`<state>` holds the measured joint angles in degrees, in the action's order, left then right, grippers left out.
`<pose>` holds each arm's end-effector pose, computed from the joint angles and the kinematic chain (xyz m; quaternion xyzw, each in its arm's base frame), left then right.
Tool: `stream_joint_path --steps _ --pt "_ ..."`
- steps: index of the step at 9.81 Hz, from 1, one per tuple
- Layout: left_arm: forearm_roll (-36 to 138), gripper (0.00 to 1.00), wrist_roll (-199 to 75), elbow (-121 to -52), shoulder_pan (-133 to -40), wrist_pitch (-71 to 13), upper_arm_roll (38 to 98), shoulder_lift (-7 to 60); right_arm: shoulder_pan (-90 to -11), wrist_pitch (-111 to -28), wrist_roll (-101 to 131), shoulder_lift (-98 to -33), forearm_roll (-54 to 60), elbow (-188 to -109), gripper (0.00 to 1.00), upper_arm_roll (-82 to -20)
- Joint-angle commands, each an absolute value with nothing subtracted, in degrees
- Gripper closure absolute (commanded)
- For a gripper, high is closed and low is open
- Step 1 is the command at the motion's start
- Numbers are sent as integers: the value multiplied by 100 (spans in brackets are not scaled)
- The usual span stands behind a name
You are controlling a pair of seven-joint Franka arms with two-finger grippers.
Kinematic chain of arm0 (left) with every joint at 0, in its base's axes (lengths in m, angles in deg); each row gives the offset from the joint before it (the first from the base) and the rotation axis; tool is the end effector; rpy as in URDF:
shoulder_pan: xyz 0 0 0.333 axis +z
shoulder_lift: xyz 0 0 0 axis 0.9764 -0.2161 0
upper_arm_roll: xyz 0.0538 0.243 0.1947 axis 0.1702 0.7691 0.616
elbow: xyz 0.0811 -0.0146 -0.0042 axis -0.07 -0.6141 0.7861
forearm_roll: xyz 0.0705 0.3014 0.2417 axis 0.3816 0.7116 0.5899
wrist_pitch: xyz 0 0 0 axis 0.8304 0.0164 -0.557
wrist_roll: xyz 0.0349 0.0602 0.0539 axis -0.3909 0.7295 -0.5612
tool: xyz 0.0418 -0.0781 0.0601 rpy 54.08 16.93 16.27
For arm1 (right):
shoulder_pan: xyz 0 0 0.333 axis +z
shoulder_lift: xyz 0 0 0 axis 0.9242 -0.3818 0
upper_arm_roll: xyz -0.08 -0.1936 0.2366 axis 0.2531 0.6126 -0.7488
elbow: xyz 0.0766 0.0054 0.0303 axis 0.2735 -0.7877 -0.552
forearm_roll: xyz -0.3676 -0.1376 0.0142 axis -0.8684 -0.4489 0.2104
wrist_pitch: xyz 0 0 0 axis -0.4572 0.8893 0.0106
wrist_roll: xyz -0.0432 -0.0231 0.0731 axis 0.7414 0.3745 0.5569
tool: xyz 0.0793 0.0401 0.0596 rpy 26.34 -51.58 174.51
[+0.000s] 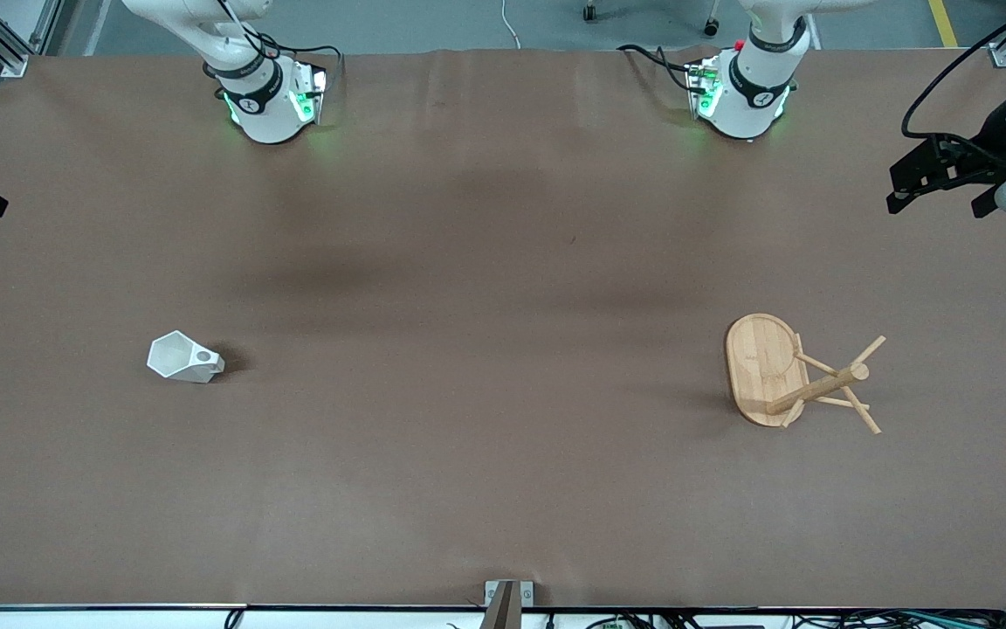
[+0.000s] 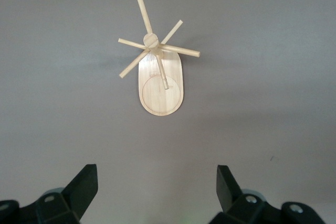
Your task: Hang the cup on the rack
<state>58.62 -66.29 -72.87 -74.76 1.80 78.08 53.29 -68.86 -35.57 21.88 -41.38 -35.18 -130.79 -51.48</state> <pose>0.5374 -0.0545 0.6671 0.9994 -0.0309 0.0147 0.0078 0.5339 -0.0611 0.6817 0.9974 -0.0714 0.0011 0.0123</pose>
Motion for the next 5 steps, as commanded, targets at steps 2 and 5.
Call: stream_joint_path --steps 2,5 --pt "5969 0 -6716 -7355 -7488 208 7787 5224 -6870 -3626 2152 -4300 -3631 -13407 0 -5156" --pt "5960 0 -6716 -7381 -7497 208 7787 5215 -6913 -4897 2144 -4476 -3613 -14609 0 -5156"
